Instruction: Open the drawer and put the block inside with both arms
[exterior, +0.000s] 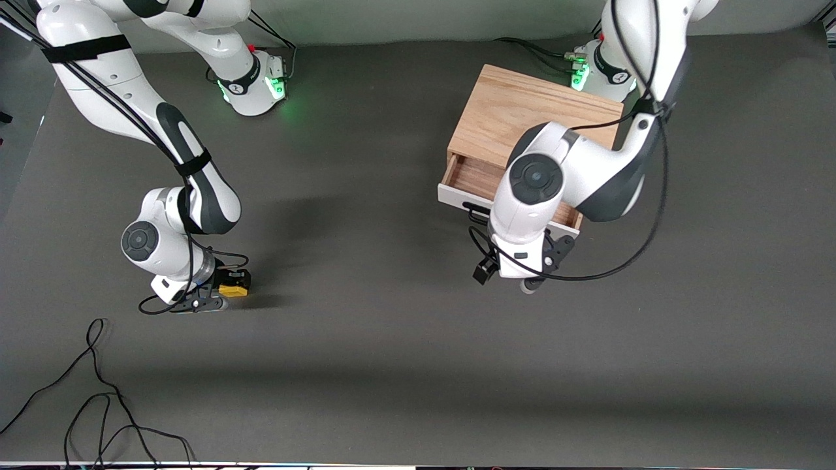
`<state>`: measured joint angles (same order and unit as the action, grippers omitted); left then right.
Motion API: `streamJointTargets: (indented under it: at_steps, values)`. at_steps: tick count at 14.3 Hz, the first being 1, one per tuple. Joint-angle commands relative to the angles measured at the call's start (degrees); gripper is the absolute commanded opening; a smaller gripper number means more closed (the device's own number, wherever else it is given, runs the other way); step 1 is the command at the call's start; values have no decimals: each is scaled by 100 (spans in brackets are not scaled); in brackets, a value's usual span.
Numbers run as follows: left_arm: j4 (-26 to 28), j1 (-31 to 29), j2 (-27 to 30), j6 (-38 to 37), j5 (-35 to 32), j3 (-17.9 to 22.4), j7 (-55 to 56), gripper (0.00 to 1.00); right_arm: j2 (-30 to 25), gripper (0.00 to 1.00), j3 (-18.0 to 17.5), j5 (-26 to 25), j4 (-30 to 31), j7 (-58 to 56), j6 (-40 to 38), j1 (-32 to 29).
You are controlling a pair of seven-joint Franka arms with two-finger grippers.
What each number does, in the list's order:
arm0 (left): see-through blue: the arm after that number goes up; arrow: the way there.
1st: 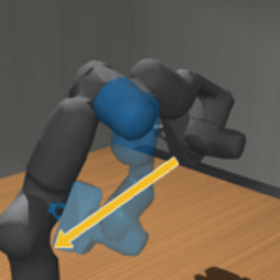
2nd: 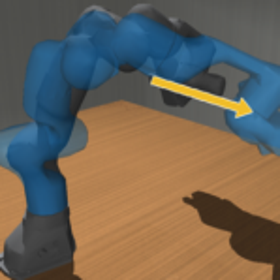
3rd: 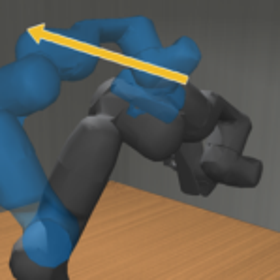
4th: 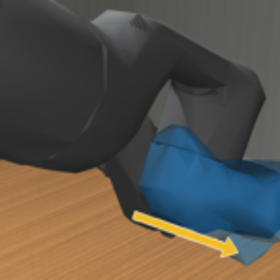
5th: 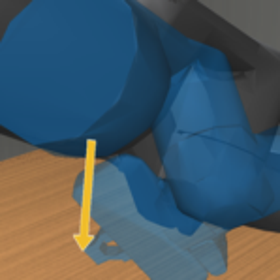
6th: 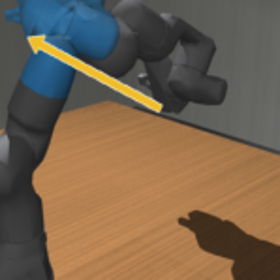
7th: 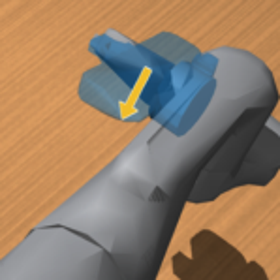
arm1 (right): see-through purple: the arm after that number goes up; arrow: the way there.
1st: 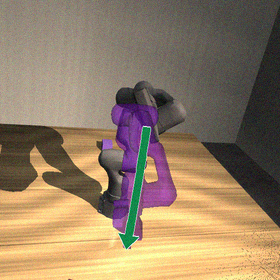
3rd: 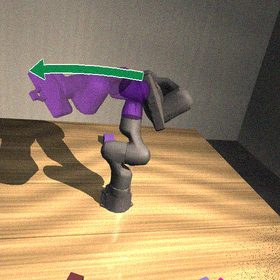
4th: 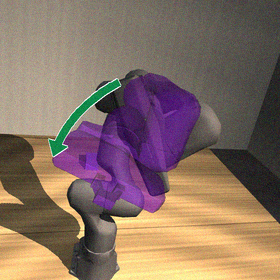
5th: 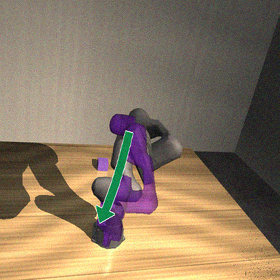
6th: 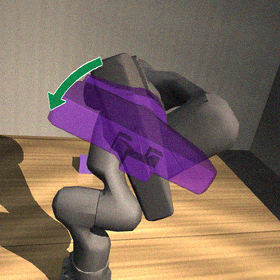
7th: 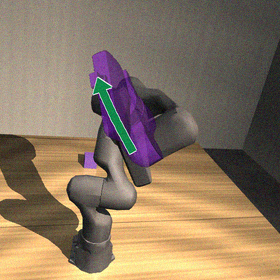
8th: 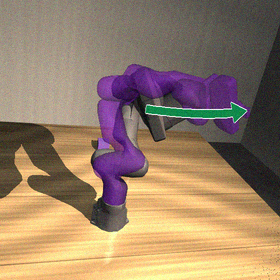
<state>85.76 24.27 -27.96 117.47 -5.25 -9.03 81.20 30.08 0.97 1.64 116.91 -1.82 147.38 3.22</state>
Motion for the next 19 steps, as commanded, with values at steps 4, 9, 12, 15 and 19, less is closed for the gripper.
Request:
streamJointTargets:
  at_steps: [4,9,12,15,19]
  values:
    - [-262,25,-113,-495,-98,15,-78,99,-239,21,17,-76,7,-3,-173,90]
    - [-279,-10,-8,-1434,-81,15,-401,99,-555,13,-9,-67,-229,76,-875,222]
    - [-611,-272,272,-2592,-90,6,-945,99,-714,13,-18,-58,-1088,733,-2323,625]
    - [-1463,-590,563,-4044,-28,-3,-1807,99,-670,12,-18,-58,-2064,1586,-3503,1118]
    - [-1659,-1002,1195,-4381,-11,-3,-3167,99,-644,12,-53,169,-2996,2552,-4277,1548]
